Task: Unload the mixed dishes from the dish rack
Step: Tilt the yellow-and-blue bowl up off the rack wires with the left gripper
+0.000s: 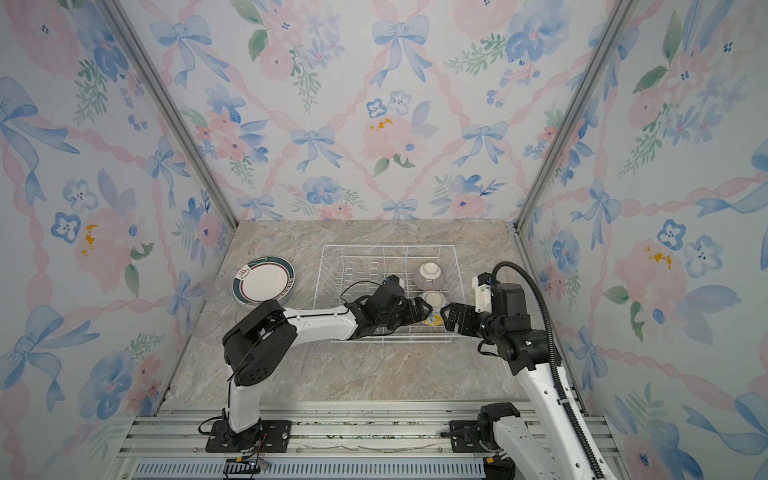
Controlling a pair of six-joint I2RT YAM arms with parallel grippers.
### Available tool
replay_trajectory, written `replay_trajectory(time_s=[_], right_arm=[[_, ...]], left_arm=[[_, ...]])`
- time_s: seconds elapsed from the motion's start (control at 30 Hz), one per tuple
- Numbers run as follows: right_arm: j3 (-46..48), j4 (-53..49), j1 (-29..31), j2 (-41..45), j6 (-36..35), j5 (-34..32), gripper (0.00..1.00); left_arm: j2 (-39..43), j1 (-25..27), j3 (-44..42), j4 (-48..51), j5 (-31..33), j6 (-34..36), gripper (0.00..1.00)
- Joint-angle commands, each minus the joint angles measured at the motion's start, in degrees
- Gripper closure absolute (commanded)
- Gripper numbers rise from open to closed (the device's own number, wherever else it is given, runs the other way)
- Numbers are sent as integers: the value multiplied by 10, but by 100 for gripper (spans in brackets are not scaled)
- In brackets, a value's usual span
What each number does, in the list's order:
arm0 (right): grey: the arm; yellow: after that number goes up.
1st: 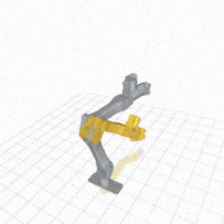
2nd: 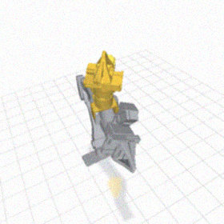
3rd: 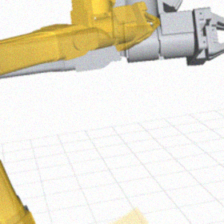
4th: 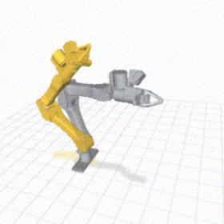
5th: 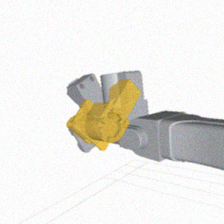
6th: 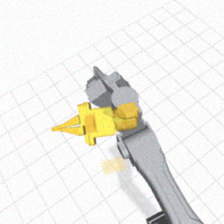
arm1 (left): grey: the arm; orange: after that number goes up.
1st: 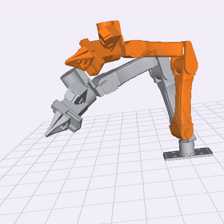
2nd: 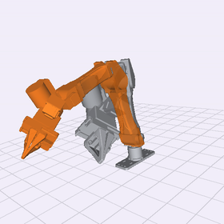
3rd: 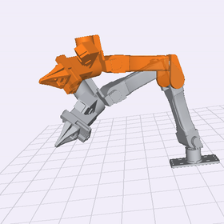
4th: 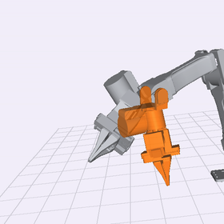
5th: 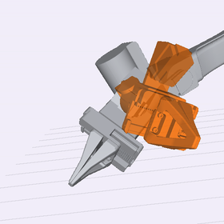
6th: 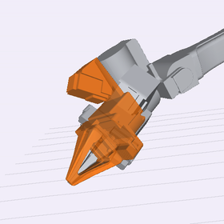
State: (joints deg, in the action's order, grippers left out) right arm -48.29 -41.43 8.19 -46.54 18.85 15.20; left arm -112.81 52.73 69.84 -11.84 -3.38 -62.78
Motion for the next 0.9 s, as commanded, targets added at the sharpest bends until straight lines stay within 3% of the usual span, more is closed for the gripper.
replay_trajectory(time_s=[0.0,0.37,0.87], right_arm=[[-1,-4,-6,1,-1,-1,3],[7,-5,-9,7,-9,-4,3],[10,-10,-11,16,-13,-12,3]], left_arm=[[9,-10,-11,-4,17,25,2],[-41,-15,25,-46,-53,34,2],[-69,-28,60,-30,-51,30,2]])
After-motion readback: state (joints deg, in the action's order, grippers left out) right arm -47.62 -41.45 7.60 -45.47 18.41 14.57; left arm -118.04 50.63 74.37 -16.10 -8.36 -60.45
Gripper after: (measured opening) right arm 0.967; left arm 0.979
